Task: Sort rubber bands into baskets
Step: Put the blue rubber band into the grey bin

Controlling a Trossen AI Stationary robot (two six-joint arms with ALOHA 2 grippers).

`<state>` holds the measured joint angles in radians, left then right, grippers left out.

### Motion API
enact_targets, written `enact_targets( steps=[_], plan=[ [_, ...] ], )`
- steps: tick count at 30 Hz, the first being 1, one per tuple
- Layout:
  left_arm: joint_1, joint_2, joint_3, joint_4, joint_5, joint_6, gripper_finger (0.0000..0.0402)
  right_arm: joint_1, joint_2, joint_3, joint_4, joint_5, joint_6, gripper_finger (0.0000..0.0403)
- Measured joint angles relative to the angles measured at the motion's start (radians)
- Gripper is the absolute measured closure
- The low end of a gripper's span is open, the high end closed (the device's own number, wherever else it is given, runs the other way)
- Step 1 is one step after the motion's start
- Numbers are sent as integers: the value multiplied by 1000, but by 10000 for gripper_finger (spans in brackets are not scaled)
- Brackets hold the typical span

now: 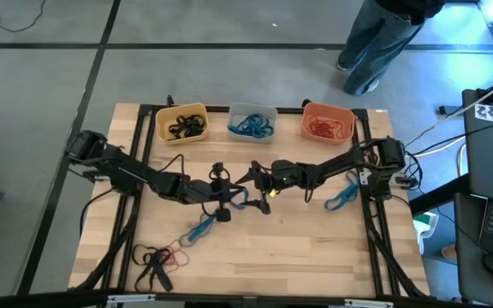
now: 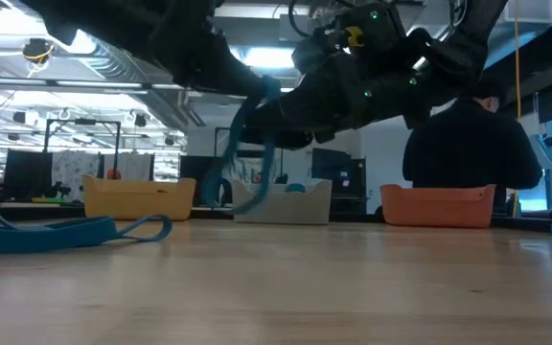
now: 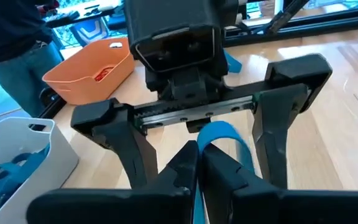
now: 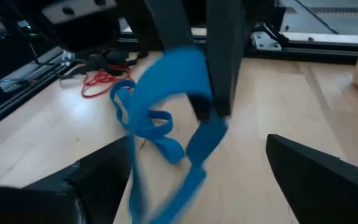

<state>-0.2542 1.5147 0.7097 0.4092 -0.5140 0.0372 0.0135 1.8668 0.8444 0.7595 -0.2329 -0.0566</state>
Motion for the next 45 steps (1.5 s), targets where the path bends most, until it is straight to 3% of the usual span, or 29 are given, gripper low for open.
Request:
enact_targets(
  steps=[11, 15, 25, 33, 39, 45],
  plan=[
    [2, 28, 0, 152, 1, 61, 388, 9, 1, 0, 23, -25, 2, 63],
    [2, 27, 0, 156, 2, 69, 384, 31, 1, 0, 56, -75, -7, 89],
    [2, 27, 0, 153, 2, 69, 394, 38, 1, 0, 53, -73, -34, 258],
    [2, 27, 0, 152, 2, 40, 379, 38, 1, 0, 35, -72, -83, 390],
    [2, 27, 0, 149, 3, -10, 366, 38, 1, 0, 25, -49, -90, 381],
    [-6, 27, 0, 140, 87, -45, 296, 39, 1, 0, 22, -40, -89, 398]
  ],
)
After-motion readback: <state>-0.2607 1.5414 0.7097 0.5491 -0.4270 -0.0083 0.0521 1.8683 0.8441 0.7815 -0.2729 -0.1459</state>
